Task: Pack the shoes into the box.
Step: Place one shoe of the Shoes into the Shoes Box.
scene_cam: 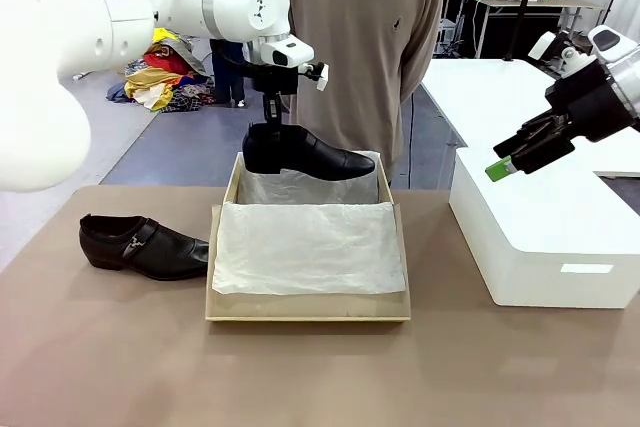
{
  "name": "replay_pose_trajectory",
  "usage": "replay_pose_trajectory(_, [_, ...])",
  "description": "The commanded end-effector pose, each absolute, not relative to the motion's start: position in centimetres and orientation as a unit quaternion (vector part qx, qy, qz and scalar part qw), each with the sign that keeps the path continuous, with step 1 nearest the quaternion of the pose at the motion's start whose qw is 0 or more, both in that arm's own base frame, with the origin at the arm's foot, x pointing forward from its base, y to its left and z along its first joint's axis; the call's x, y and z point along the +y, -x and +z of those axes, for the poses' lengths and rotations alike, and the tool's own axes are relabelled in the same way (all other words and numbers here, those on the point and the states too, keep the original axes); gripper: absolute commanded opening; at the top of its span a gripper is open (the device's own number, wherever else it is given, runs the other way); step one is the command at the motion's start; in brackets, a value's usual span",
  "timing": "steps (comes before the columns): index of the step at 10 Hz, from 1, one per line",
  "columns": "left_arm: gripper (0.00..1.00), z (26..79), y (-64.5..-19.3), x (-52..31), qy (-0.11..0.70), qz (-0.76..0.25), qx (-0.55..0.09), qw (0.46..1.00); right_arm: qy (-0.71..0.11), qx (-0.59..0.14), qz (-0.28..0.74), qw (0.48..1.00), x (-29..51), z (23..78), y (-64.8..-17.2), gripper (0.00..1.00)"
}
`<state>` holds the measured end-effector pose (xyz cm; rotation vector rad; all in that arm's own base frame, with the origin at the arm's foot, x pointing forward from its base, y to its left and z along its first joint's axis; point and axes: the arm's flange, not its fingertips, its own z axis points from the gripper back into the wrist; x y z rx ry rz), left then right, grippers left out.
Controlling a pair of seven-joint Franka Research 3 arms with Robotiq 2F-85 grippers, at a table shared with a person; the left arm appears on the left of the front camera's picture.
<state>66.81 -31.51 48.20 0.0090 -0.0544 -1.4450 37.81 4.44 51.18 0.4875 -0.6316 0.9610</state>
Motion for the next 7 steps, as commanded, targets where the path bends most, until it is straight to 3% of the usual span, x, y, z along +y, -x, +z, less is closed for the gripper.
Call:
replay_pose_trajectory(1, [0.00, 48.7, -67.7, -31.5, 0.003, -0.654, -0.023, 0.756, -0.238, -0.308, 0.457, 0.800, 4.4, 51.0, -38.1, 1.00])
replay_pose_trajectory(7, [0.00, 46.0, -67.0, -31.4, 0.013, -0.670, -0.008, 0.743, -0.238, -0.308, 0.457, 0.800, 4.4, 51.0, -38.1, 1.00])
